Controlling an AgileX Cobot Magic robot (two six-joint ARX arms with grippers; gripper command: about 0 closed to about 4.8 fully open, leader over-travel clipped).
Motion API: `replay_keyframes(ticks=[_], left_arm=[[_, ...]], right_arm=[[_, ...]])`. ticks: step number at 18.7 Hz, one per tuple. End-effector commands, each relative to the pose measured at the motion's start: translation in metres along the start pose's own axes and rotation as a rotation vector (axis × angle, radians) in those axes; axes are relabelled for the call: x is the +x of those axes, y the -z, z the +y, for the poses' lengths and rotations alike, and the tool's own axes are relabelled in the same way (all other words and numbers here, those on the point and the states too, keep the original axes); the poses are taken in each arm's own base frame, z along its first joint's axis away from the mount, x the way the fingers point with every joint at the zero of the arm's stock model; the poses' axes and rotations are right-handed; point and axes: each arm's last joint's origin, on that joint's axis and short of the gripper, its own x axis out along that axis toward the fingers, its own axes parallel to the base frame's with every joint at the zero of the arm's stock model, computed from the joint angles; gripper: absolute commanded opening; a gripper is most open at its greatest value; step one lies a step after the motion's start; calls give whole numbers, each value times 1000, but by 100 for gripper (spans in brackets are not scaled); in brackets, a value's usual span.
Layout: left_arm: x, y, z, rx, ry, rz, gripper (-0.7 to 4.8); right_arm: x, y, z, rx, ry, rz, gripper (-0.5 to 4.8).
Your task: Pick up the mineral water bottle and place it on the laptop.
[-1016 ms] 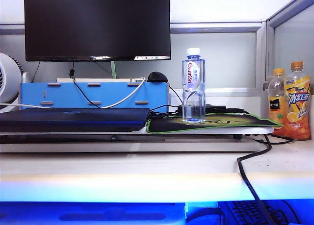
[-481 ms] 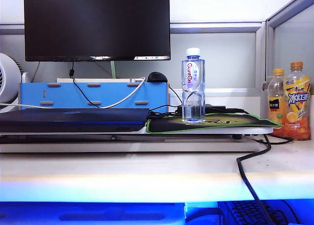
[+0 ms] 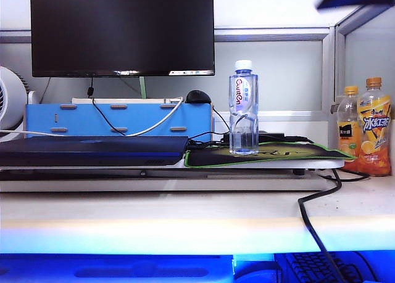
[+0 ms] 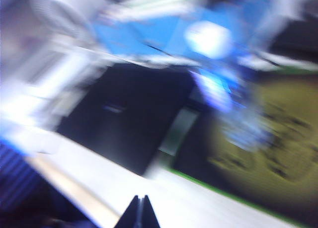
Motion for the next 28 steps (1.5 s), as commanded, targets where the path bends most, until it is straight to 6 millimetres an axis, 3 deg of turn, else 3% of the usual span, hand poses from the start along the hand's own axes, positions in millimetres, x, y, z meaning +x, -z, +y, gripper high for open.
replay_keyframes(ticks=[1,10,16,19,24,28], left_arm=[[0,-1,0,1,3,-6,-2],[0,-1,0,1,2,-6,-2],[0,-1,0,1,3,-6,-2],[0,-1,0,1,3,-6,-2],[0,-1,0,1,3,-6,-2],[0,-1,0,1,3,-6,-2]], right_arm=[[-1,-7,4,20,-55,-35,-5],[38,-4,-26,114,-67,59,-5],[71,-15,-13,-15,-205,-19,-5],[76,-17,-3,-27,-251,-46,-5],[76,-17,-3,-51,-240,-65,-5],[77,-9,-9,-190,-140,-21,2]])
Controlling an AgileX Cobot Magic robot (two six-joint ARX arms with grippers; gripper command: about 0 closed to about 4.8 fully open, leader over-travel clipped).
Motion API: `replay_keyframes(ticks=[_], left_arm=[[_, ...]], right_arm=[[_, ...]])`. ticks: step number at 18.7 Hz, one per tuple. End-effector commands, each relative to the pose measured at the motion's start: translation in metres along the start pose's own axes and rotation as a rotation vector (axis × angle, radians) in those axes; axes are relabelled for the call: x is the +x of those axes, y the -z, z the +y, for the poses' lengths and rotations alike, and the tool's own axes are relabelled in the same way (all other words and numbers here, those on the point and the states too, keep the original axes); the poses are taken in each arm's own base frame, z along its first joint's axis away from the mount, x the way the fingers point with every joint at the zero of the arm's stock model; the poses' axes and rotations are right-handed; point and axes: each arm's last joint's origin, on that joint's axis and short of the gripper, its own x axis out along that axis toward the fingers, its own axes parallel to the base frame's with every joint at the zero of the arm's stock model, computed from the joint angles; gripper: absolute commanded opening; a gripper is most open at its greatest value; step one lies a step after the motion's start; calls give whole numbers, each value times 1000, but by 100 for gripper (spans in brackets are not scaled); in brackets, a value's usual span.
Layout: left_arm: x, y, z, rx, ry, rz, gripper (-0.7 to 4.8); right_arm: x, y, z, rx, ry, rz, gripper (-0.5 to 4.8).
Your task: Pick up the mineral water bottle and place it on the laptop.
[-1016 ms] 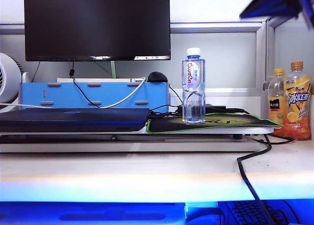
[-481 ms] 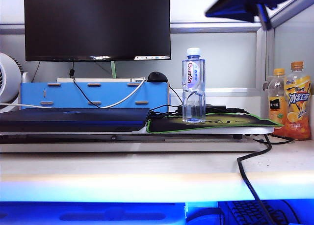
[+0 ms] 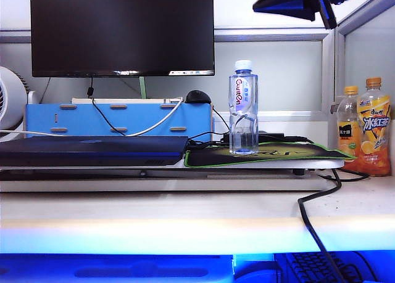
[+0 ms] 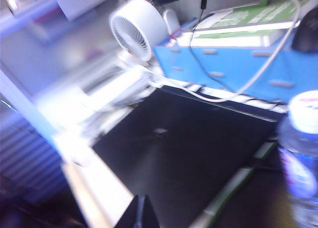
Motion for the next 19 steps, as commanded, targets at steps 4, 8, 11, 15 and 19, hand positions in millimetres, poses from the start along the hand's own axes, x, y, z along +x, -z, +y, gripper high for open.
replay_keyframes(ticks=[4,8,11,15,19], left_arm=[[0,-1,0,1,3,-6,-2],[0,-1,0,1,3,-6,-2],[0,-1,0,1,4,-6,-2],[0,-1,0,1,3,-6,-2],[0,-1,0,1,3,-6,-2]], right_arm=[[-3,21,-12,-251,405,192,36],[1,21,-8,-310,444,196,36],[8,21,0,-340,409,183,82],[14,23,7,-370,380,195,473],[27,37,-4,-336,377,254,479]])
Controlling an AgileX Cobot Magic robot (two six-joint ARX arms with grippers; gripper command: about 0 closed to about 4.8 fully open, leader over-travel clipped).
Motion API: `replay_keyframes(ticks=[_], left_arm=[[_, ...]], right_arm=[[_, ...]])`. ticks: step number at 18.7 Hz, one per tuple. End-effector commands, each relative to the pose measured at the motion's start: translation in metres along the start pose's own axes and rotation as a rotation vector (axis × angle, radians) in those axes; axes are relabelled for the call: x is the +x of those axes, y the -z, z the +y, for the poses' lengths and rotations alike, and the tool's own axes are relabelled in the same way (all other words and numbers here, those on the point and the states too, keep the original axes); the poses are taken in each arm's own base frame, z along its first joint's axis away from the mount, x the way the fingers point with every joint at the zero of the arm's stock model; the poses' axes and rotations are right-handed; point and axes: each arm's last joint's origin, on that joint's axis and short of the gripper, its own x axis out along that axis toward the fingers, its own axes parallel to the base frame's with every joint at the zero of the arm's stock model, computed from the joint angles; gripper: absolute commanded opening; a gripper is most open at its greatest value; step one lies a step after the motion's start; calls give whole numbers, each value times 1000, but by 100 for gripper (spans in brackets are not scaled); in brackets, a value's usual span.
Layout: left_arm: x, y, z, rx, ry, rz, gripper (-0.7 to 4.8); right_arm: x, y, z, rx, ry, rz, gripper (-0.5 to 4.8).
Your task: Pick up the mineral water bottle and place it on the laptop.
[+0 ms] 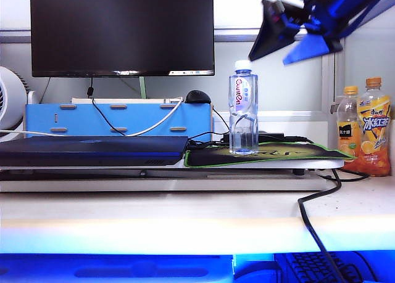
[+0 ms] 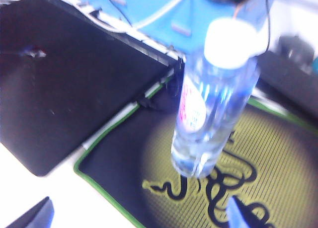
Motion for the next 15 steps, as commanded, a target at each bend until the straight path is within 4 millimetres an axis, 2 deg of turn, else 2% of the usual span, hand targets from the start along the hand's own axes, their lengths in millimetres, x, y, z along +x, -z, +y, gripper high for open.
replay_keyframes(ticks=[1,2,4,8,9,13,15], left_arm=[[0,-1,0,1,3,-6,-2],[0,-1,0,1,3,-6,-2],[0,-1,0,1,3,-6,-2],[0,-1,0,1,3,-6,-2],[0,-1,0,1,3,-6,-2],[0,-1,0,1,3,-6,-2],[0,-1,0,1,3,-6,-2]], right_arm=[[18,10,-3,19,-7,42,479],[28,15,-4,19,-7,43,479],[34,11,-5,2,7,-14,479],[42,-13,-12,-12,32,-83,479],[51,-18,-15,-15,26,-86,479],[68,-9,-18,-5,31,-43,479],[70,-8,-20,-5,83,-34,479]])
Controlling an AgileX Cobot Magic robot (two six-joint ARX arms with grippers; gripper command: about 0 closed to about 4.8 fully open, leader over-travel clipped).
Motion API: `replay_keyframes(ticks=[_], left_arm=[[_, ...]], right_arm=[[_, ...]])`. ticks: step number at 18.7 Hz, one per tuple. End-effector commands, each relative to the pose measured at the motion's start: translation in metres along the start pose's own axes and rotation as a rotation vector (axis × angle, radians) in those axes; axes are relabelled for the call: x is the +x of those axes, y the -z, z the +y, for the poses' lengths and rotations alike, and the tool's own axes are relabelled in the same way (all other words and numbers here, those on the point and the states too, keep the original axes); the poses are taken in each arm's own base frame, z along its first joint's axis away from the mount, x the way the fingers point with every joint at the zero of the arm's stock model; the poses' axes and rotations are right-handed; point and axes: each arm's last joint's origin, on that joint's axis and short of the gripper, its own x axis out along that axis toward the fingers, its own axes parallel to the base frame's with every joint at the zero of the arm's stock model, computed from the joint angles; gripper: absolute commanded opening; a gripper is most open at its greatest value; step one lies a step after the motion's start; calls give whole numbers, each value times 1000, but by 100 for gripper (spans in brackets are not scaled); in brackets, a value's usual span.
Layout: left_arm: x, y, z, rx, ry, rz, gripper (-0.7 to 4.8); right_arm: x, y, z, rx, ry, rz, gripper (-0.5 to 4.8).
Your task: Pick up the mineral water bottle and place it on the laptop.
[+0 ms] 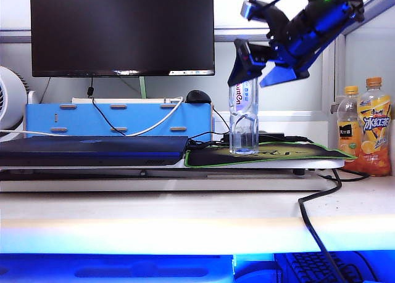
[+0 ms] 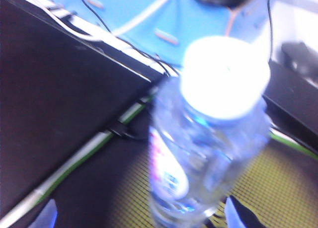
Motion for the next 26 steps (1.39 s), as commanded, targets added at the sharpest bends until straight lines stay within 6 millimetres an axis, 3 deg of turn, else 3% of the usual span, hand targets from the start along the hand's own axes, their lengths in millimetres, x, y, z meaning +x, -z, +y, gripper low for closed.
replay_keyframes(ticks=[1,4,12,19,26], left_arm=[[0,-1,0,1,3,-6,-2],[0,-1,0,1,3,-6,-2],[0,-1,0,1,3,-6,-2],[0,-1,0,1,3,-6,-2],[0,-1,0,1,3,-6,-2]], right_arm=[[0,-6,-4,-11,84,-39,479],[1,-8,-4,-8,95,-58,479],[35,-8,-13,14,83,-20,479],[59,8,-16,22,89,20,479],[62,7,-18,19,134,-12,479]])
